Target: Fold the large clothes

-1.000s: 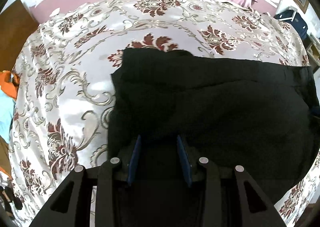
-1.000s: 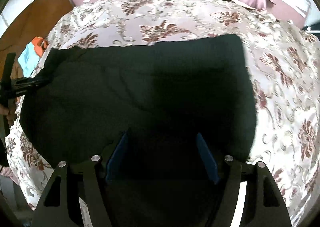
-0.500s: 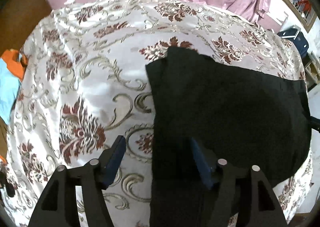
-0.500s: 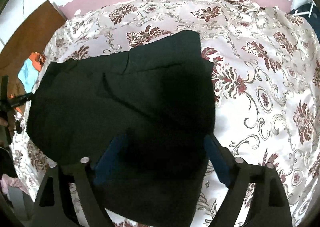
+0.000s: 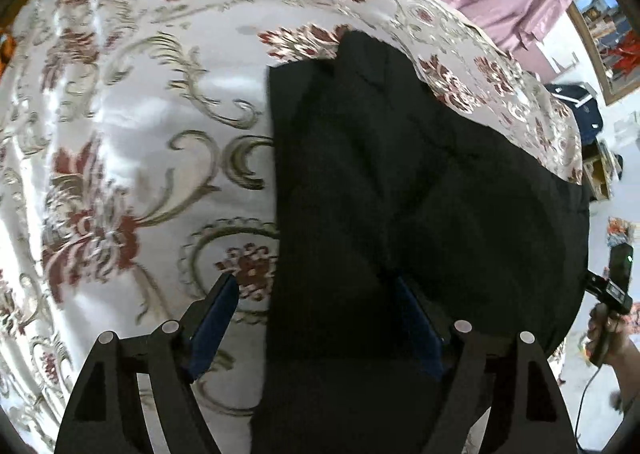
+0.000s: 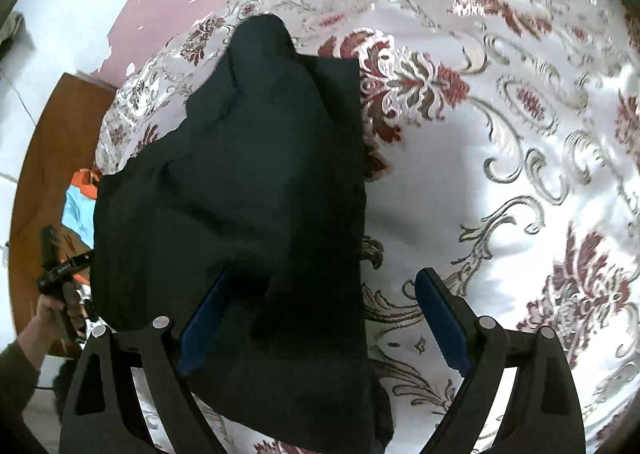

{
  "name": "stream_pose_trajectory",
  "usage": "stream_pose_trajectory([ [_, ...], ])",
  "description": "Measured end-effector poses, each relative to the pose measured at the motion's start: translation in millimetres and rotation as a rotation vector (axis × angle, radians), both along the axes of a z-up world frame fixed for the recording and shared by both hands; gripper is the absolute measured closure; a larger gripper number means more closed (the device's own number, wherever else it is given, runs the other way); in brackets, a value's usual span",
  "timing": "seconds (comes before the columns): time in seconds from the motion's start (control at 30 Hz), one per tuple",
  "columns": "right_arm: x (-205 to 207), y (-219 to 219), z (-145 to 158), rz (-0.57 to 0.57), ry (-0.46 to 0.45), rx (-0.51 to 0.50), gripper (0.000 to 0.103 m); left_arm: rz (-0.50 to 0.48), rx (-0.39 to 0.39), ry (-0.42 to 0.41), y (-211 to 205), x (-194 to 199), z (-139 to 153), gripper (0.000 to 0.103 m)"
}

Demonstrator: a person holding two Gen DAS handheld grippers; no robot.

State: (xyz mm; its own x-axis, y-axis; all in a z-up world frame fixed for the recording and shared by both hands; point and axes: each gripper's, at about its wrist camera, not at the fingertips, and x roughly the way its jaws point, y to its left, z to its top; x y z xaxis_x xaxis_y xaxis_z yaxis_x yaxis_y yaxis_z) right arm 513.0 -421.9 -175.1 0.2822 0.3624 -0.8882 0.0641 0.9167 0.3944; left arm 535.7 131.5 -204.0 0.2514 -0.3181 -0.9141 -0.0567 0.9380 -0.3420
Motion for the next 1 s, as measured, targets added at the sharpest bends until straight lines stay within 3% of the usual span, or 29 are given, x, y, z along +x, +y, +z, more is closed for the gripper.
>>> stream_pose_trajectory([
  [0.23, 15, 15, -28, 0.061, 0.055, 0.045, 0.014, -0.032, -0.049, 0.028, -10, 14, -15, 0.018],
  [0.43, 27, 24, -63, 0.079, 0.135, 0.136, 0.001, -0.030, -0.116, 0.070, -8, 23, -32, 0.008],
  [0.6, 34, 39, -75, 0.092, 0.132, 0.168, 0.001, -0.040, -0.158, 0.104, -13, 33, -46, 0.000],
  [0.7, 33, 56, -68, 0.148, 0.064, 0.131, 0.006, -0.060, -0.149, 0.081, -17, 34, -46, 0.000],
  [0.77, 30, 72, -65, 0.192, 0.043, 0.127, 0.028, -0.087, -0.118, 0.055, -22, 31, -42, 0.010],
  [0.83, 27, 84, -66, 0.212, 0.040, 0.116, 0.033, -0.123, -0.110, 0.028, -33, 30, -37, 0.028],
  [0.9, 28, 88, -67, 0.207, 0.044, 0.127, 0.035, -0.138, -0.078, 0.009, -43, 30, -32, 0.034],
  [1.0, 29, 96, -67, 0.215, 0.034, 0.139, 0.049, -0.144, -0.050, -0.020, -48, 28, -25, 0.047],
])
